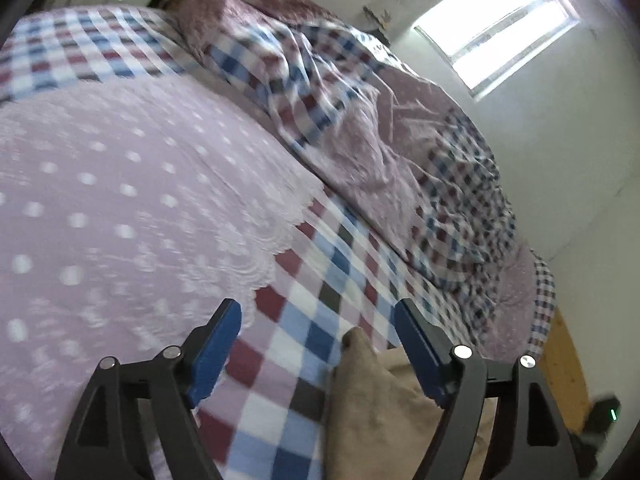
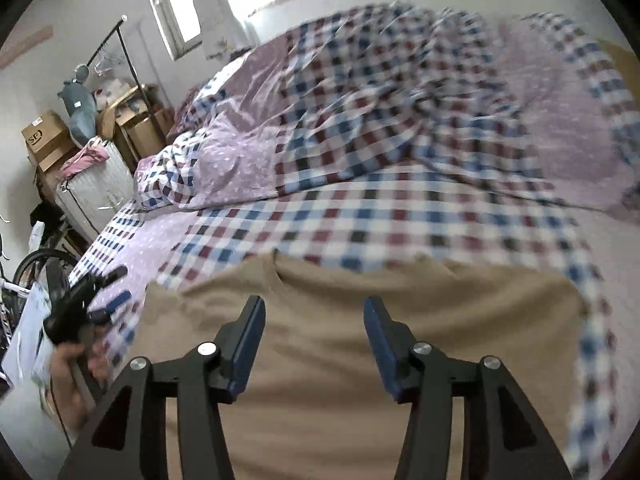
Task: Fold clothes
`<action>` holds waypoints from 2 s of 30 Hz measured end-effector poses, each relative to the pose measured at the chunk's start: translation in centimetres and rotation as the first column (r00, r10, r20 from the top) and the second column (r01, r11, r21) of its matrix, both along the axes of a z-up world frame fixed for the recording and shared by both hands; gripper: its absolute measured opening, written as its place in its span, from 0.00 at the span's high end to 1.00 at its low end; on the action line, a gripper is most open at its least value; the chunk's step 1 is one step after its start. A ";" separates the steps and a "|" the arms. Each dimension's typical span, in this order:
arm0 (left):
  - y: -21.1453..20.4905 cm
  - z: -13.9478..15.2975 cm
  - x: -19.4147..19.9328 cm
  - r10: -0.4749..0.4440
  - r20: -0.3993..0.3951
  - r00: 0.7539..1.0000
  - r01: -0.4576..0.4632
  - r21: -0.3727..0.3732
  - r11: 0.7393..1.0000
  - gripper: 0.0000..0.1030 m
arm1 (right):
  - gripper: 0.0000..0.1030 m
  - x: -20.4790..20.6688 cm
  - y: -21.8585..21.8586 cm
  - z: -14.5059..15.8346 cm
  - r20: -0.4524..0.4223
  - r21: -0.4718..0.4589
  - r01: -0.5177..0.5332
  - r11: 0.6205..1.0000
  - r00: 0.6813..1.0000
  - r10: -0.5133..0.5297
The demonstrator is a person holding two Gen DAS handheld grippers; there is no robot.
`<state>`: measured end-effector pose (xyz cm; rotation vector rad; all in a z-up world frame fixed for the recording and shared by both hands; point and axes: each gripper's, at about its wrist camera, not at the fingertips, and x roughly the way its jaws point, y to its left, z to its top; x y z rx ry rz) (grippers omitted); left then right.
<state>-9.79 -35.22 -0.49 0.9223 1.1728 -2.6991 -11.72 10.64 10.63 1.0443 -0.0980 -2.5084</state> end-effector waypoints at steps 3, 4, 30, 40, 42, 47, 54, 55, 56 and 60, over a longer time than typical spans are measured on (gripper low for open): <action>1.6 1.6 1.7 -0.028 0.020 0.999 0.030 -0.103 0.994 0.20 | 0.46 6.3 2.7 0.3 -0.039 0.038 0.019 0.999 0.999 -0.018; 2.1 2.1 2.2 -0.037 0.028 0.999 0.040 -0.137 0.990 0.20 | 0.46 8.2 3.5 0.3 -0.050 0.054 0.022 0.998 0.999 -0.019; 11.5 3.9 28.6 -0.010 0.138 0.990 0.032 -0.157 0.987 0.16 | 0.44 28.5 2.3 -3.4 -0.197 0.166 -0.105 0.981 0.971 0.138; 8.8 0.8 33.8 0.059 0.171 0.983 -0.072 0.065 0.995 0.16 | 0.42 31.3 0.2 -3.5 -0.205 0.186 -0.167 0.968 0.957 0.204; 8.4 0.5 34.1 0.060 0.158 0.986 -0.076 0.102 0.992 0.16 | 0.40 32.2 -0.8 -3.9 -0.209 0.209 -0.193 0.959 0.949 0.236; 8.2 0.9 34.0 -0.020 0.032 0.999 0.013 0.198 0.980 0.16 | 0.39 33.4 -2.7 -5.1 -0.202 0.271 -0.252 0.929 0.929 0.311; 8.4 -0.1 32.4 -0.118 -0.033 0.992 0.122 0.324 0.938 0.16 | 0.39 32.8 -3.7 -6.5 -0.168 0.282 -0.272 0.920 0.930 0.326; 8.5 -0.4 32.0 -0.119 -0.007 0.993 0.115 0.317 0.941 0.16 | 0.39 32.7 -3.7 -6.7 -0.164 0.283 -0.271 0.920 0.931 0.325; 8.5 -0.7 31.7 -0.120 0.009 0.993 0.111 0.317 0.942 0.16 | 0.39 32.6 -3.8 -6.8 -0.160 0.283 -0.270 0.920 0.933 0.323; 7.9 -1.5 30.9 -0.092 0.012 0.996 0.082 0.337 0.938 0.16 | 0.39 32.3 -4.0 -7.5 -0.139 0.282 -0.274 0.919 0.937 0.322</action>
